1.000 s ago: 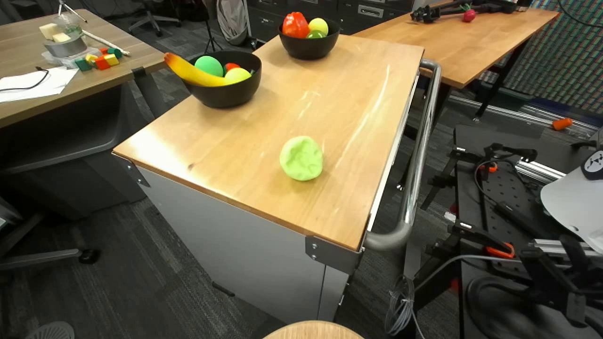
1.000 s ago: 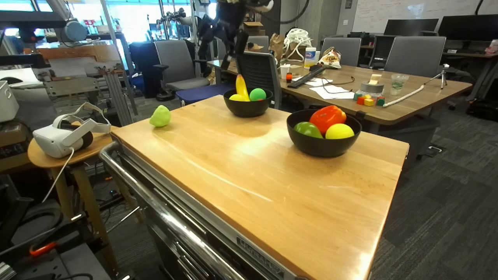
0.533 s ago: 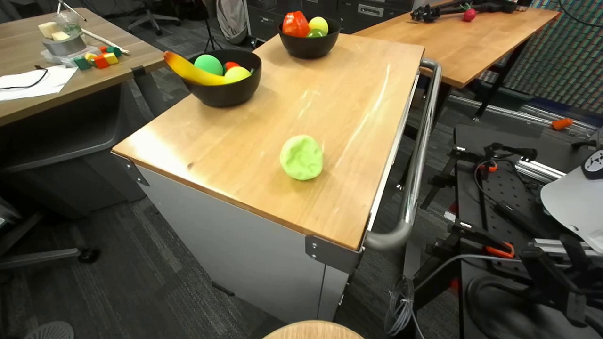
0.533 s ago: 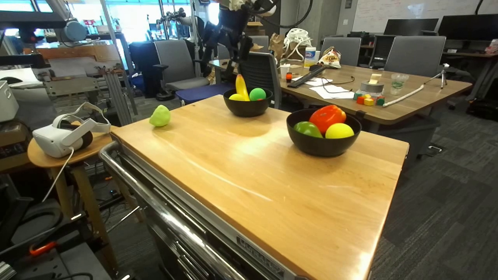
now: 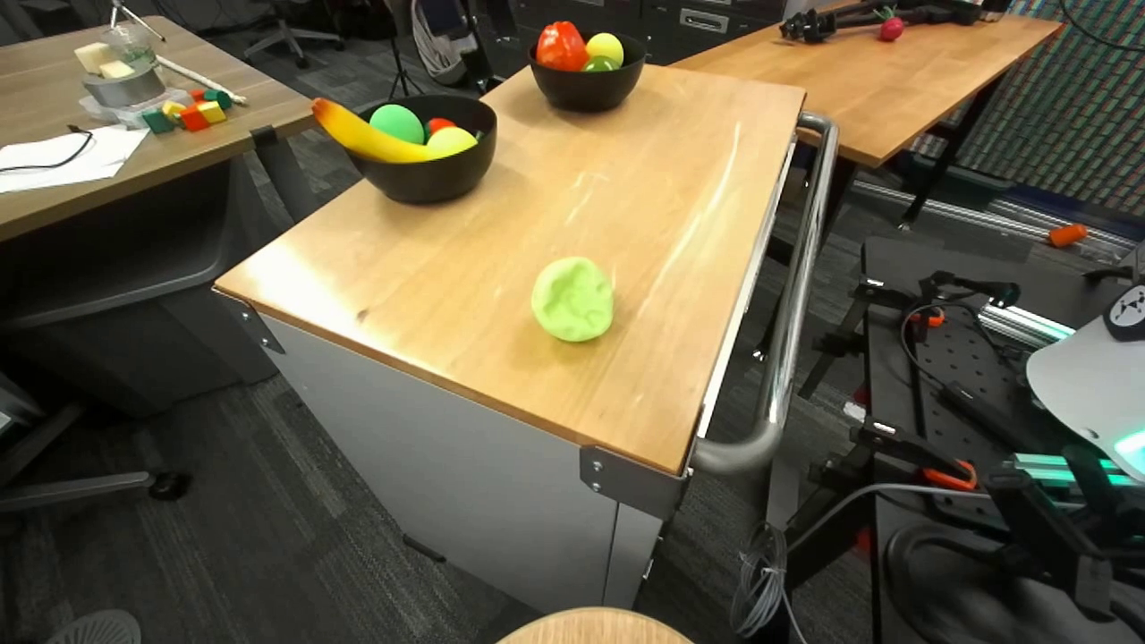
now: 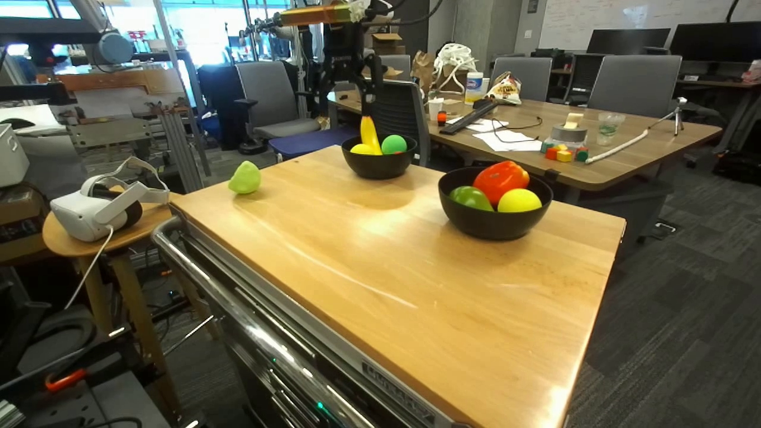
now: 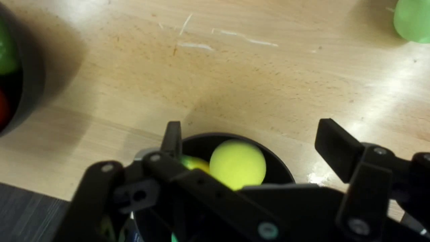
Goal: Remove the fruits and vegetables from the black bowls and place them on the countertop
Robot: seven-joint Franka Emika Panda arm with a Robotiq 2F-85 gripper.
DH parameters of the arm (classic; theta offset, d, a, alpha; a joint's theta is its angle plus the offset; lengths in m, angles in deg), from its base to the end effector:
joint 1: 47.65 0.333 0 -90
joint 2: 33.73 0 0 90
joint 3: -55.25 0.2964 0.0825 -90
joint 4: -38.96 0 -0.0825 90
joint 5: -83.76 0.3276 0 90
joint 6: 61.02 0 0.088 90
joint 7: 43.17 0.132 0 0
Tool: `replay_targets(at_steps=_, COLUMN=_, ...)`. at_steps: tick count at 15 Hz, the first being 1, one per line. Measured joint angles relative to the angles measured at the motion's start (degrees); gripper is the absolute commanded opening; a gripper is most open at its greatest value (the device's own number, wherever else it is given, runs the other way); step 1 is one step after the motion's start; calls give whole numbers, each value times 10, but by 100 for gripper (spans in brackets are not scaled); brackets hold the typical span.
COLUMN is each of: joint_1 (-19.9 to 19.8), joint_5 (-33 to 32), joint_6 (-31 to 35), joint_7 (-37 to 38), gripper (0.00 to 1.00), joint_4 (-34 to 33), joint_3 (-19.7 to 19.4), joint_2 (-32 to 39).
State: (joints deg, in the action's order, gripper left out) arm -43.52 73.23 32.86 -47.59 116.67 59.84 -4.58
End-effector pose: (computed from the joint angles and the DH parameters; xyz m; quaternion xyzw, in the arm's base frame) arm 0.6079 0.0615 0.3891 0.9831 0.1269 -0.1092 0.0746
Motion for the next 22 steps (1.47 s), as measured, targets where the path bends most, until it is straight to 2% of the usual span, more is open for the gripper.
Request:
replay_targets(at_steps=3, joint_1=22, joint_5=-37, joint_6=34, joint_7=0, gripper=100, joint_4=-19, joint_3=-1, joint_2=17)
replay_targets(at_steps=7, joint_1=23, joint_5=-39, joint_6=47, joint_7=-6, gripper=100, joint_4=-21, joint_3=-5, joint_2=19)
replay_targets(at_steps=13, joint_1=38, joint_5=-140, joint_6=188, joint_7=-21, gripper=100, joint_4=-6, joint_3=-8, joint_2=20)
replay_targets(at_steps=15, joint_1=41, joint_5=-126, joint_6=231, joint_7=-21, gripper=100, joint_4=-7, joint_3=-5, joint_2=23)
replay_targets(at_steps=22, joint_1=43, joint_5=-122, joint_6=231, joint_7=-21, gripper=100, joint_4=-5, joint_3=-9, joint_2=28)
